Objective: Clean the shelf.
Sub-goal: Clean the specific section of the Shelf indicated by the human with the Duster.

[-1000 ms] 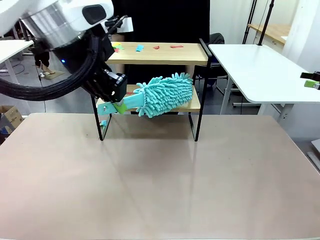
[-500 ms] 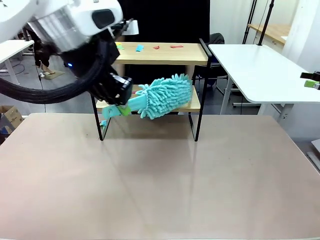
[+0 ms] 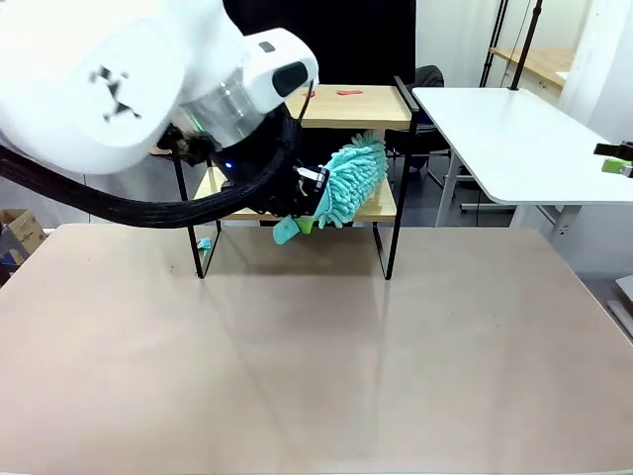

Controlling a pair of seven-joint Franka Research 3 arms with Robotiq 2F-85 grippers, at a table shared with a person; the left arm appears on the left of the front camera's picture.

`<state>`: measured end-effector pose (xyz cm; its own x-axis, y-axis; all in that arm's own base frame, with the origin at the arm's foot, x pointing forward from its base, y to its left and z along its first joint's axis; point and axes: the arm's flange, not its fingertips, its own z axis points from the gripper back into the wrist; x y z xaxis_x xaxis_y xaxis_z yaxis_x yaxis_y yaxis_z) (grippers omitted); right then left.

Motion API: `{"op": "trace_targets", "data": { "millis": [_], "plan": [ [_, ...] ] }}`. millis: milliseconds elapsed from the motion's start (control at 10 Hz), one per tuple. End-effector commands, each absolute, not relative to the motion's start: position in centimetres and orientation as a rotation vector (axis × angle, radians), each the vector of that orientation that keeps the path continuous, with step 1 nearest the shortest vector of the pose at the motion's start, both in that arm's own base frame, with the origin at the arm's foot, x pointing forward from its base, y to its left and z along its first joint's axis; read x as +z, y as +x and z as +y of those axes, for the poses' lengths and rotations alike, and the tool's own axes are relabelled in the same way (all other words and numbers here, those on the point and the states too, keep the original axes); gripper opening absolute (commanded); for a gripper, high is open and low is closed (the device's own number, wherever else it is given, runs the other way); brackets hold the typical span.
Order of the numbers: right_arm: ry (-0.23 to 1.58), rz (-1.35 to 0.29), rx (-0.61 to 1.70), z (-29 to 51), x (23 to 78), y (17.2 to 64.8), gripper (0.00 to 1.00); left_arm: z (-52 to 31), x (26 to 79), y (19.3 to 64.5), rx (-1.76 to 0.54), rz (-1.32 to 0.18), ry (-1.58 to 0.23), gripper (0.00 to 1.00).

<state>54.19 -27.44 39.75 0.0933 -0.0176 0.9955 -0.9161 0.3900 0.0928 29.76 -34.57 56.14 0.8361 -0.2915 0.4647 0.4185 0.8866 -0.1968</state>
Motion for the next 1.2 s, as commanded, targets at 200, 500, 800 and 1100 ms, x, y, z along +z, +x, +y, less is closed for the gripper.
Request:
{"op": "trace_targets", "data": {
  "millis": [200,500,800,1100],
  "plan": [
    [0.952,-1.307,0.852,-27.2,40.1,54.3,1.00,-39.2,54.8,32.6,-0.273,-0.507,-0.274,0.13],
    [0.952,-1.307,0.852,-27.2,40.1,54.3,1.00,-41.7,54.2,34.4,-0.184,-0.506,-0.273,0.13],
    [0.952,-1.307,0.852,-27.2,40.1,54.3,1.00,-45.4,53.7,34.7,-0.166,-0.474,-0.319,0.13],
    [0.952,-1.307,0.852,-27.2,40.1,54.3,1.00,-47.3,52.3,35.7,-0.060,-0.478,-0.306,0.13]
  ]
}}
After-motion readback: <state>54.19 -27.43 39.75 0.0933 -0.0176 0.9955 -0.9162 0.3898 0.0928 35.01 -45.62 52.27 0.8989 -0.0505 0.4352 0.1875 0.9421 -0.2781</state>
